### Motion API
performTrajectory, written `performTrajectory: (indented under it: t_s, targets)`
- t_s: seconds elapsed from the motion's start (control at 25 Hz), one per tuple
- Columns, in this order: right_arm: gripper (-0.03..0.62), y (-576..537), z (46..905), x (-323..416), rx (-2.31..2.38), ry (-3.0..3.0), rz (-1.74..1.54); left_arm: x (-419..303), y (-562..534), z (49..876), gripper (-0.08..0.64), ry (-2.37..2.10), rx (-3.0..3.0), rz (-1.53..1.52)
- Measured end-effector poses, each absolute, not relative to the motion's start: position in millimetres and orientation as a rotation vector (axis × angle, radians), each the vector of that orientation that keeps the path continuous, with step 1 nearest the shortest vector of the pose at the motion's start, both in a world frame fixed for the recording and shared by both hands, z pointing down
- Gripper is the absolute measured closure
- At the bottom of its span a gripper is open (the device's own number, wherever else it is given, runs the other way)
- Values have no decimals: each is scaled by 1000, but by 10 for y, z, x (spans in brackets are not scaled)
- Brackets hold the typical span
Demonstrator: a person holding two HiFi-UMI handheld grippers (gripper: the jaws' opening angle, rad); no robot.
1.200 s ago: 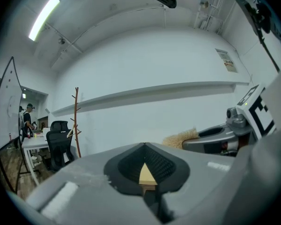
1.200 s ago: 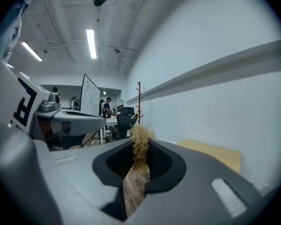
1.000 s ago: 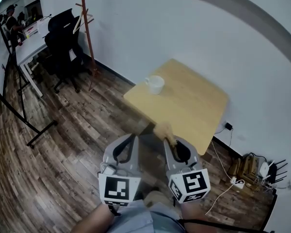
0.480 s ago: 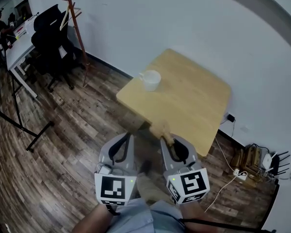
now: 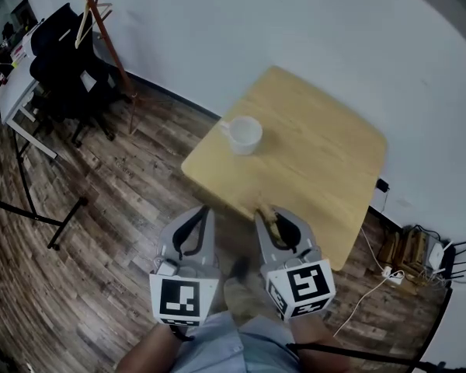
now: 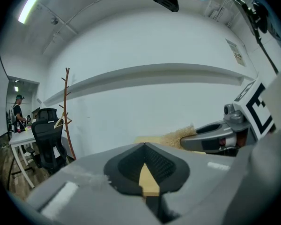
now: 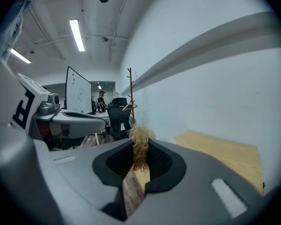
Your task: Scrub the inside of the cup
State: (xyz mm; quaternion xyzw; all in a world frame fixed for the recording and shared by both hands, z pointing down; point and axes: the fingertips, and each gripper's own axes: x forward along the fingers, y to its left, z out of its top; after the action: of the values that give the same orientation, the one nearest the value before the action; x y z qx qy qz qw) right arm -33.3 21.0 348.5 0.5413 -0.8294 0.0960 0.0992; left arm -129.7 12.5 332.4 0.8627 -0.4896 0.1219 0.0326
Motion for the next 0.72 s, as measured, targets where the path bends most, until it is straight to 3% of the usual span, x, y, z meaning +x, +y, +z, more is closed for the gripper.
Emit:
performTrajectory:
  t_s: [0.72]
  targets:
    - [529,-881,3134,129,1720,-2448,240,-795,-986,3011,538,-1411,2820,381]
